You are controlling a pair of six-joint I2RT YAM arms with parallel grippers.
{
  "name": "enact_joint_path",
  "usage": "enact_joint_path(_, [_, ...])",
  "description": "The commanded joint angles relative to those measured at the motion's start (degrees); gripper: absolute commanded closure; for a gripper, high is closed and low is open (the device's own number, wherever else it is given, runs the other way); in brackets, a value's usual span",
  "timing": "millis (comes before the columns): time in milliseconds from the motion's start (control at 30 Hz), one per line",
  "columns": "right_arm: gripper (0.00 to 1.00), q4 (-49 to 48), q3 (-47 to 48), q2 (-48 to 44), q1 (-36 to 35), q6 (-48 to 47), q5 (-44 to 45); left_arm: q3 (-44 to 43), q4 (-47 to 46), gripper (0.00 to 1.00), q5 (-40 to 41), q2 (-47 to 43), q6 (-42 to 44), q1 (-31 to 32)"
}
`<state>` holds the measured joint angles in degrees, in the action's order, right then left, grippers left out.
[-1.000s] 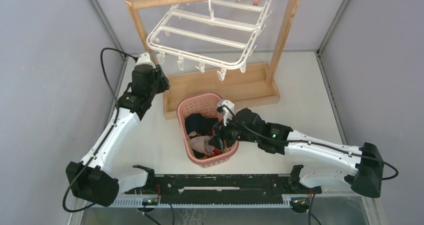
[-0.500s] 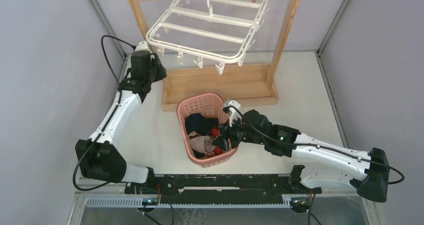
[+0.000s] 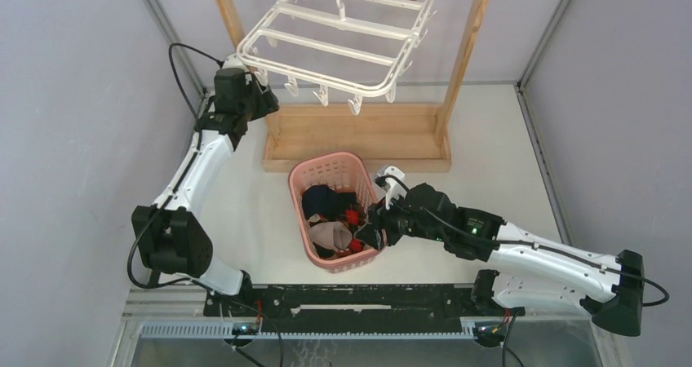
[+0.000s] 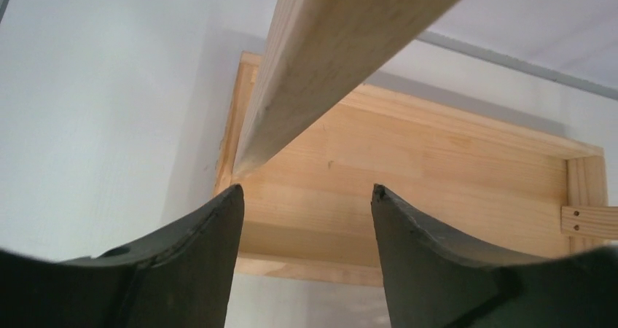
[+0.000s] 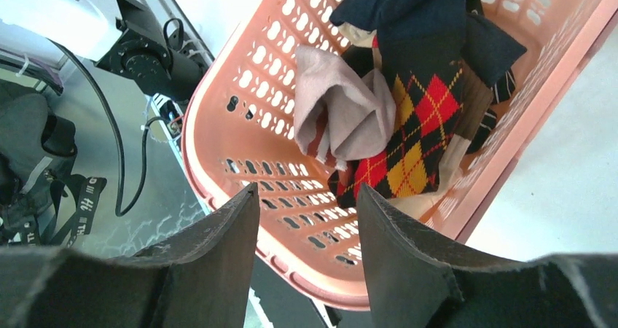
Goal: Remove the socks clipped to the hanger
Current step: Adjust the clothesline at the center of the board, then adjust the bin at the center of the board.
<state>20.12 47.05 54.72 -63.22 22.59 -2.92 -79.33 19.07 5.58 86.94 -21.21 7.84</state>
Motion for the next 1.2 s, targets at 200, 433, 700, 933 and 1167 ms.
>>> enact_joint_path(200, [0.41, 6.6, 0.32, -2.81, -6.57, 2.78, 11.21, 1.05, 0.09, 0.23, -3.15, -7.31, -1.63, -0.12])
enact_joint_path(433, [0.41, 12.07, 0.33, -5.23, -12.06, 6.18, 17.63, 7.77, -0.42, 0.23, -3.74, -14.5, -3.21, 3.64])
enact_joint_path(700, [0.41, 14.73, 0.33, -6.3, -15.97, 9.06, 21.77, 11.91, -1.67, 0.25, -2.15, -14.84, -3.13, 10.22])
enact_joint_path(933, [0.41, 20.72, 2.43, -5.0, -19.61, 14.73, 26.35, 11.32, -2.09, 0.26, -2.01, -10.37, -2.27, 12.18])
enact_joint_path(1167, [0.41, 21.98, 3.05, -2.11, -19.92, 16.1, 28.98, 10.14, -3.5, 0.28, -3.65, -4.73, -1.82, 12.6])
